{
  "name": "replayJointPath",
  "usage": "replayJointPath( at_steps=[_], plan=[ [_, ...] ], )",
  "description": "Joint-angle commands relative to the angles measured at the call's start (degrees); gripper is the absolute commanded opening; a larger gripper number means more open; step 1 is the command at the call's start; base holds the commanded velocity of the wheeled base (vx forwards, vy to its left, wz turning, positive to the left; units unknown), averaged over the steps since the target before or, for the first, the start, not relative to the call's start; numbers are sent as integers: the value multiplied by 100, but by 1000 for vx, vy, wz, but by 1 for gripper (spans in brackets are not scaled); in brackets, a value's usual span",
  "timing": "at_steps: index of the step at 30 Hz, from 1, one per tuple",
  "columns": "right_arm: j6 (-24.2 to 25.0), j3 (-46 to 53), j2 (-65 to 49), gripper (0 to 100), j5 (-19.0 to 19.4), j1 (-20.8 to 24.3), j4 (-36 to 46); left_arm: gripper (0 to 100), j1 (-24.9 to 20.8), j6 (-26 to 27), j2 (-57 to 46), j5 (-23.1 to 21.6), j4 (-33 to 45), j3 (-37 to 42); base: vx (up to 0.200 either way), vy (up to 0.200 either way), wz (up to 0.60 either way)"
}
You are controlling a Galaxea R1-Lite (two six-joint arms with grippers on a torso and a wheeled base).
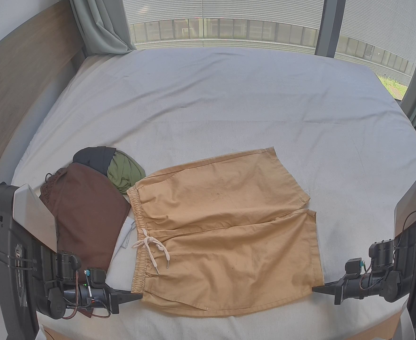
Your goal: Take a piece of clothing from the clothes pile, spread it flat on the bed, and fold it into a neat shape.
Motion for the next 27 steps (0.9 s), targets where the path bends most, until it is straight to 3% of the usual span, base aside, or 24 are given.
replayJointPath(
  at_steps=[1, 12, 17, 23, 27],
  plan=[
    [-38, 101, 2, 0, 1, 35, 58, 0, -1, -5, -39, 0, -4, 29, 0, 0, 0],
    [-601, 101, -429, 0, 1, 53, 682, 0, 69, 286, -65, -70, -4, 240, 0, 0, 0],
    [-610, 101, -675, 0, 1, 61, 700, 0, 69, 277, -180, -158, -4, 170, 0, 0, 0],
    [-557, 84, -1044, 0, 45, 70, 656, 0, 43, 31, -619, -167, -4, 73, 0, 0, 0],
    [-381, -57, -1343, 0, 45, 88, 656, 0, -10, -470, -1041, -167, -4, 20, 0, 0, 0]
  ],
)
